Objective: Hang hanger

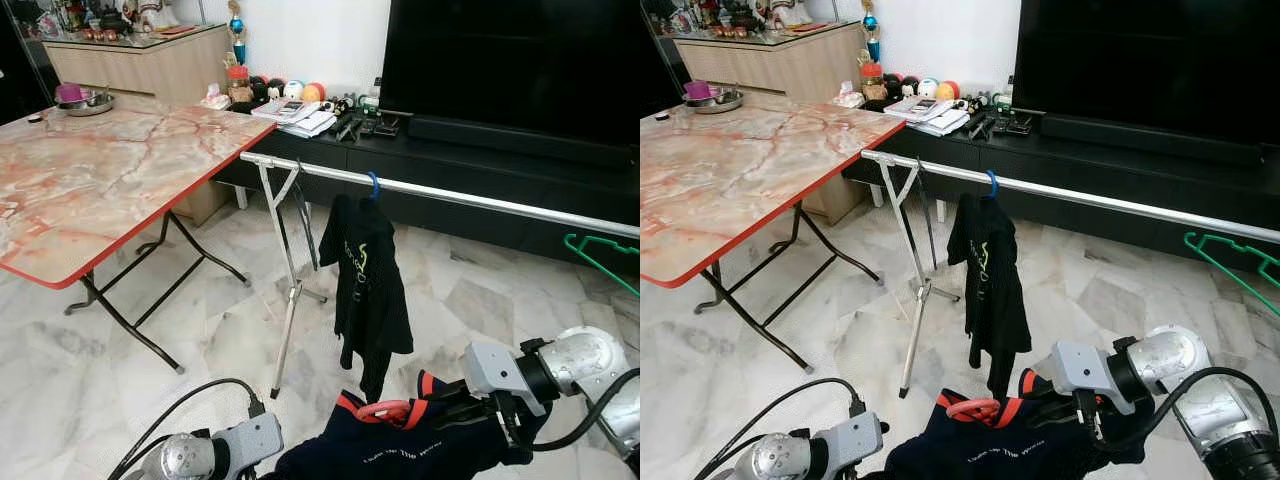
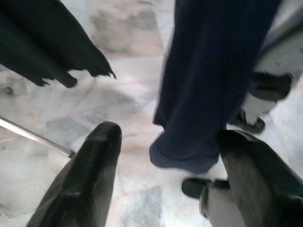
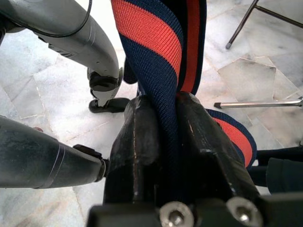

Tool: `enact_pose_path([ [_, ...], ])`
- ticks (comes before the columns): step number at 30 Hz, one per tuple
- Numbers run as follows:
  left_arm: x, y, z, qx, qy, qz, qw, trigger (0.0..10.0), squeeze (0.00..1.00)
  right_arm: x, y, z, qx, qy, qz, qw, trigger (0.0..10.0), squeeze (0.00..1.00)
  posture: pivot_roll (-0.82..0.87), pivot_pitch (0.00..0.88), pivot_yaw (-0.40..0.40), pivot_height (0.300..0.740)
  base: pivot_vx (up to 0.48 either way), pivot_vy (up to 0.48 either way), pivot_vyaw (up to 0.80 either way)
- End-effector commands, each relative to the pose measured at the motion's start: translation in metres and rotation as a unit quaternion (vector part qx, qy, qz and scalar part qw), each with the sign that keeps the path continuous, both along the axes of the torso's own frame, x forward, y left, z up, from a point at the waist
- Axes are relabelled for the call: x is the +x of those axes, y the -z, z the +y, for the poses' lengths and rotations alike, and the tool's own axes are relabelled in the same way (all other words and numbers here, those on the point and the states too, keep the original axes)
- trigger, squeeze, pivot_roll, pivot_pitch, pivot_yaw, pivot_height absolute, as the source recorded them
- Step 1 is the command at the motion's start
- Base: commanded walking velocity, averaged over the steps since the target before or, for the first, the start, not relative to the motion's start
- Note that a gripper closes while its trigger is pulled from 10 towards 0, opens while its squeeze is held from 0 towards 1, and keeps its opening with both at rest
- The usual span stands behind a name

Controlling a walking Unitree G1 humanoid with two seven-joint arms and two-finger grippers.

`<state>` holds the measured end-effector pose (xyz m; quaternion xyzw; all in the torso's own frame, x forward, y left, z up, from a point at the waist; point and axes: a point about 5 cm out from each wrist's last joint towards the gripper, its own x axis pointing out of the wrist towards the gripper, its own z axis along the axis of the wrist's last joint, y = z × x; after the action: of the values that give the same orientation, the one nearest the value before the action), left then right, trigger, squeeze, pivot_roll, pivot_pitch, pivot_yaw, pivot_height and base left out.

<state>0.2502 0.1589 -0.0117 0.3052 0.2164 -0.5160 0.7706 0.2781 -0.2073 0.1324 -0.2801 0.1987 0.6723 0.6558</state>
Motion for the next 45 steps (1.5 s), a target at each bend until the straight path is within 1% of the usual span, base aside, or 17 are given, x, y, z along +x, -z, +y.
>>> enact_pose_path([
  [1, -0.004, 0.003, 0.003, 0.013, 0.009, 0.010, 1.000, 10.0, 1.00, 0.004, -0.010, 0.004, 0.004, -0.010, -0.019, 1.000, 10.0, 0.00, -0.06, 0.000, -0.022, 0.740, 0.000, 0.000, 0.00],
  [5, -0.004, 0.003, 0.002, 0.012, 0.008, 0.009, 1.000, 10.0, 1.00, 0.005, -0.011, 0.007, 0.007, -0.011, -0.019, 1.000, 10.0, 0.00, -0.06, 0.000, -0.022, 0.740, 0.000, 0.000, 0.00],
  [9, -0.001, 0.003, -0.003, 0.011, -0.003, -0.007, 1.000, 10.0, 1.00, 0.005, -0.012, 0.007, 0.010, -0.011, -0.020, 1.000, 10.0, 0.00, -0.07, 0.000, -0.023, 0.740, 0.000, 0.000, 0.00],
  [19, -0.003, 0.007, -0.009, 0.007, -0.013, 0.001, 1.000, 10.0, 1.00, 0.006, -0.022, 0.011, 0.028, -0.017, -0.028, 0.999, 10.0, 0.00, -0.07, 0.004, -0.027, 0.740, 0.000, 0.000, 0.00],
  [20, -0.003, 0.008, -0.010, 0.008, -0.018, 0.002, 1.000, 10.0, 0.55, 0.006, -0.025, 0.012, 0.033, -0.021, -0.029, 0.999, 10.0, 0.00, -0.07, 0.006, -0.028, 0.740, 0.000, 0.000, 0.00],
  [21, -0.002, 0.009, -0.011, 0.010, -0.025, 0.001, 1.000, 10.0, 0.38, 0.005, -0.029, 0.013, 0.039, -0.025, -0.028, 0.999, 10.0, 0.00, -0.07, 0.006, -0.028, 0.740, 0.000, 0.000, 0.00],
  [22, -0.002, 0.009, -0.011, 0.010, -0.025, 0.001, 1.000, 10.0, 0.38, 0.005, -0.029, 0.013, 0.039, -0.025, -0.028, 0.999, 10.0, 0.00, -0.07, 0.006, -0.028, 0.740, 0.000, 0.000, 0.00],
  [23, -0.001, 0.008, -0.011, 0.012, -0.031, -0.005, 0.999, 10.0, 0.00, 0.004, -0.032, 0.014, 0.043, -0.029, -0.028, 0.998, 10.0, 0.00, -0.08, 0.009, -0.029, 0.740, 0.000, 0.000, 0.00],
  [29, 0.004, 0.008, -0.014, 0.005, -0.075, -0.019, 0.997, 10.0, 0.00, -0.002, -0.042, 0.012, 0.048, -0.038, -0.024, 0.998, 10.0, 0.00, -0.08, 0.011, -0.032, 0.740, 0.000, 0.000, 0.00],
  [30, 0.005, 0.008, -0.014, 0.007, -0.081, -0.022, 0.996, 9.3, 0.00, -0.003, -0.043, 0.011, 0.048, -0.040, -0.023, 0.998, 10.0, 0.00, -0.09, 0.014, -0.034, 0.740, 0.000, 0.000, 0.00],
  [31, 0.006, 0.008, -0.014, 0.010, -0.088, -0.025, 0.996, 8.1, 0.00, -0.004, -0.044, 0.010, 0.048, -0.041, -0.022, 0.998, 10.0, 0.00, -0.09, 0.014, -0.034, 0.740, 0.000, 0.000, 0.00],
  [32, 0.007, 0.008, -0.013, 0.011, -0.091, -0.028, 0.995, 7.2, 0.00, -0.004, -0.045, 0.009, 0.047, -0.040, -0.022, 0.998, 10.0, 0.00, -0.09, 0.014, -0.034, 0.740, 0.000, 0.000, 0.00],
  [33, 0.008, 0.008, -0.013, 0.011, -0.096, -0.031, 0.995, 4.9, 0.00, -0.004, -0.045, 0.009, 0.047, -0.040, -0.021, 0.998, 10.0, 0.00, -0.09, 0.014, -0.034, 0.740, 0.000, 0.000, 0.00],
  [34, 0.008, 0.008, -0.013, 0.011, -0.099, -0.033, 0.994, 4.9, 0.00, -0.005, -0.045, 0.009, 0.046, -0.039, -0.021, 0.998, 10.0, 0.00, -0.10, 0.014, -0.036, 0.740, 0.000, 0.000, 0.00],
  [35, 0.009, 0.007, -0.014, 0.009, -0.105, -0.034, 0.994, 0.0, 0.00, -0.005, -0.046, 0.008, 0.046, -0.039, -0.020, 0.998, 10.0, 0.00, -0.10, 0.014, -0.036, 0.740, 0.000, 0.000, 0.00],
  [42, 0.006, 0.010, -0.011, 0.012, -0.116, -0.033, 0.993, 0.0, 0.00, -0.008, -0.049, 0.005, 0.045, -0.035, -0.015, 0.998, 10.0, 0.00, -0.10, 0.015, -0.039, 0.740, 0.000, 0.000, 0.00],
  [45, 0.003, 0.012, -0.005, 0.017, -0.124, -0.032, 0.992, 0.0, 0.00, -0.009, -0.048, 0.001, 0.042, -0.030, -0.013, 0.999, 10.0, 0.00, -0.10, 0.016, -0.040, 0.740, 0.000, 0.000, 0.00],
])
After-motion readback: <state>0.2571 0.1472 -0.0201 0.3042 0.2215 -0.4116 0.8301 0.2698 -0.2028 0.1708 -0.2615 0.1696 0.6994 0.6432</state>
